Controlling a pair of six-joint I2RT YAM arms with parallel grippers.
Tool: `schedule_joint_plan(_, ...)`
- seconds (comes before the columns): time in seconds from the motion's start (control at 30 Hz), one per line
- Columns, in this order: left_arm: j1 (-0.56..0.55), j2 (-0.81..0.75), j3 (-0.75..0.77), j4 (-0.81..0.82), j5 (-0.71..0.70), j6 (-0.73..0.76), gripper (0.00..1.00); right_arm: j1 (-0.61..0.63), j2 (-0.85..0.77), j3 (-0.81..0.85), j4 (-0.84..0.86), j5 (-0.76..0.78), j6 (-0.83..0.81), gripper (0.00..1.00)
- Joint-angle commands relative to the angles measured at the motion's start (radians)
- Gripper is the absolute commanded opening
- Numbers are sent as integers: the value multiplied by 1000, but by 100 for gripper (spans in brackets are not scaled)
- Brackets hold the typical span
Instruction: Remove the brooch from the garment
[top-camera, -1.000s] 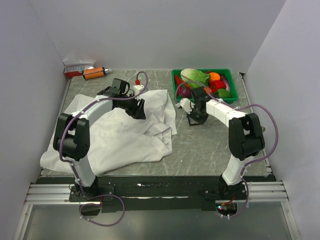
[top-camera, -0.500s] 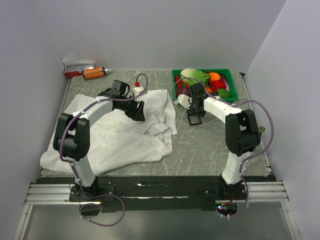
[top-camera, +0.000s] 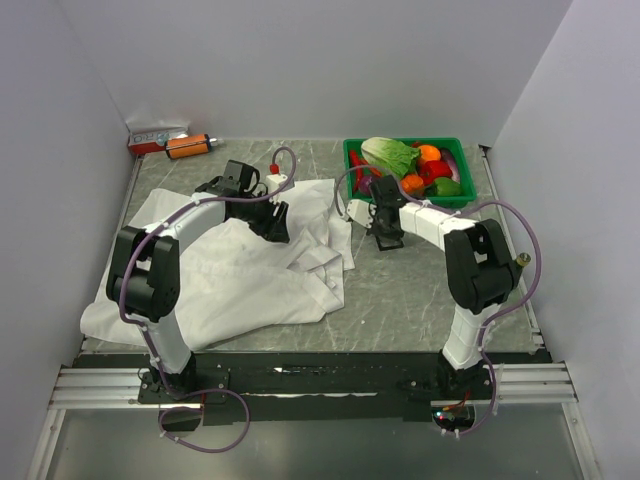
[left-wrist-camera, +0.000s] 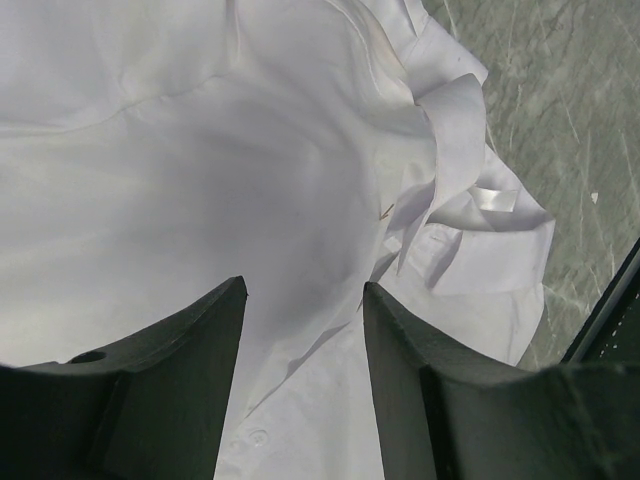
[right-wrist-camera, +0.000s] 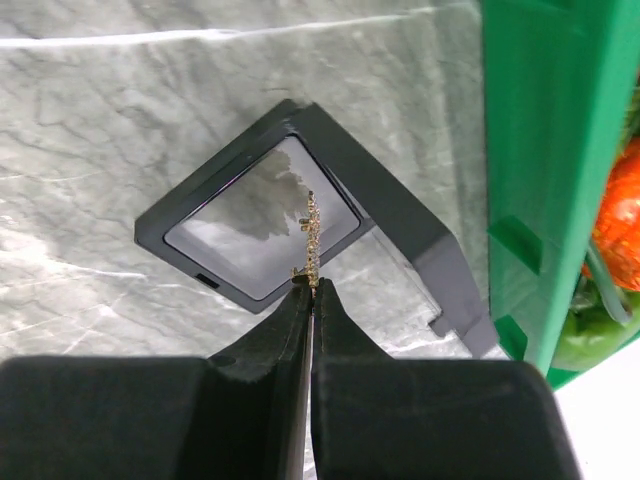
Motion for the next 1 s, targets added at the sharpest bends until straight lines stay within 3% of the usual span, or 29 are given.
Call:
schedule_joint_plan(0.0,1,-19,31,-11,-2,11,56,20,-14,-21,55,21,-21,0)
schedule_joint_plan(0.2,1,-16,34,-9,-2,11,56,37,-20,-44,76,42,-34,5)
schedule_joint_plan(0.4,1,-18,31,-8,0,11,56,50,-40,-42,55,33,7,20)
schedule_joint_plan(0.63,1,-19,27,-6,9,6,57,54,-40,30,-62,4,89,26)
schedule_joint_plan(0.97,1,-16,30,-14,20,7,57,59,-60,106,-198,-79,198,46)
